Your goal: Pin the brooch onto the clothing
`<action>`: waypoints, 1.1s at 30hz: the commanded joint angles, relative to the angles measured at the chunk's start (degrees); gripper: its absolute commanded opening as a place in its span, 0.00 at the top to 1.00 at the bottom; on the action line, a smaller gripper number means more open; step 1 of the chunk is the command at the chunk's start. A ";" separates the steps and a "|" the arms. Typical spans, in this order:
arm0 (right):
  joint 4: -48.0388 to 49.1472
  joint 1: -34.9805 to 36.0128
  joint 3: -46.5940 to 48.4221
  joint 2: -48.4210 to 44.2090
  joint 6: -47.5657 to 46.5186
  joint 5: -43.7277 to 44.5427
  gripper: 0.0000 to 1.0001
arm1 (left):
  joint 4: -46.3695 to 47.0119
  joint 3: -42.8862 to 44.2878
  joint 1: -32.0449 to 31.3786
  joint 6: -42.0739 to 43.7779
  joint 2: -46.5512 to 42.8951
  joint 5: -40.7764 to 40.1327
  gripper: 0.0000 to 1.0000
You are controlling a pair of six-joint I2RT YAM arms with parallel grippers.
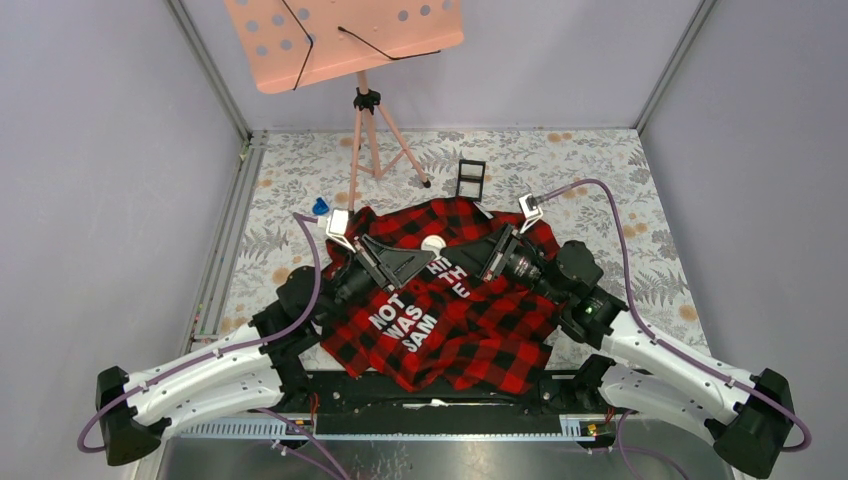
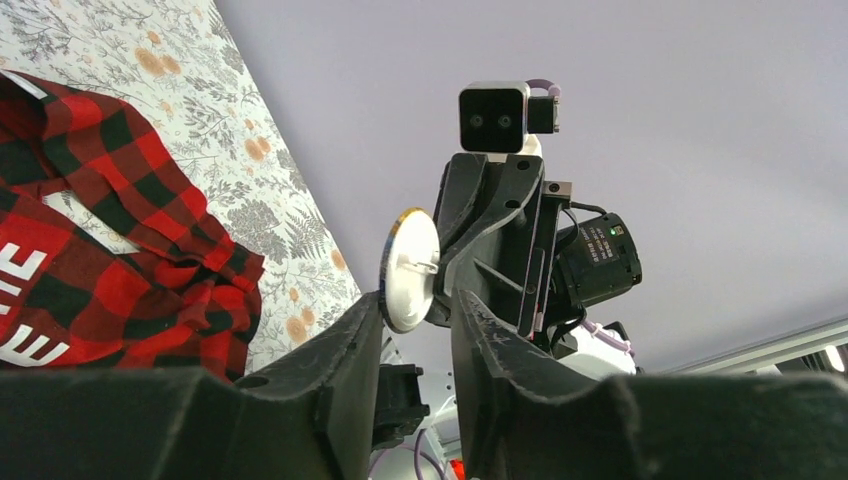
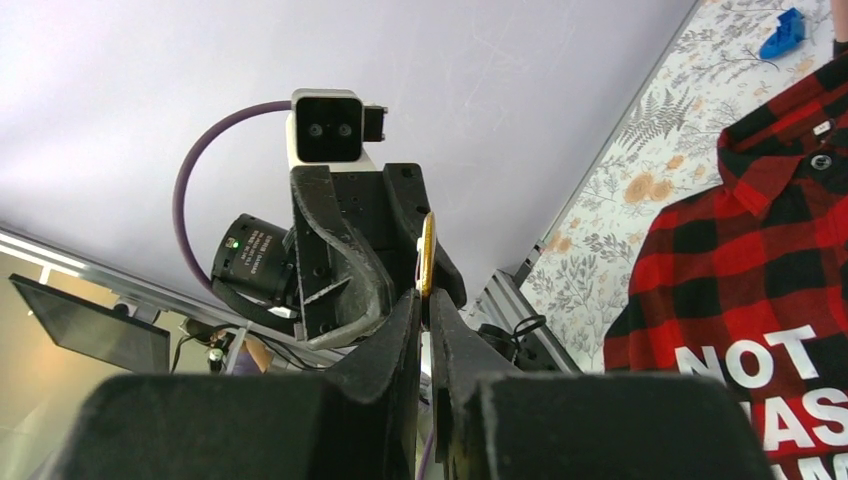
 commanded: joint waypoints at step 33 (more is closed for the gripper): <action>-10.81 -9.26 11.12 6.33 -4.16 -33.17 0.40 | -14.23 5.21 7.60 13.42 -1.77 25.91 1.00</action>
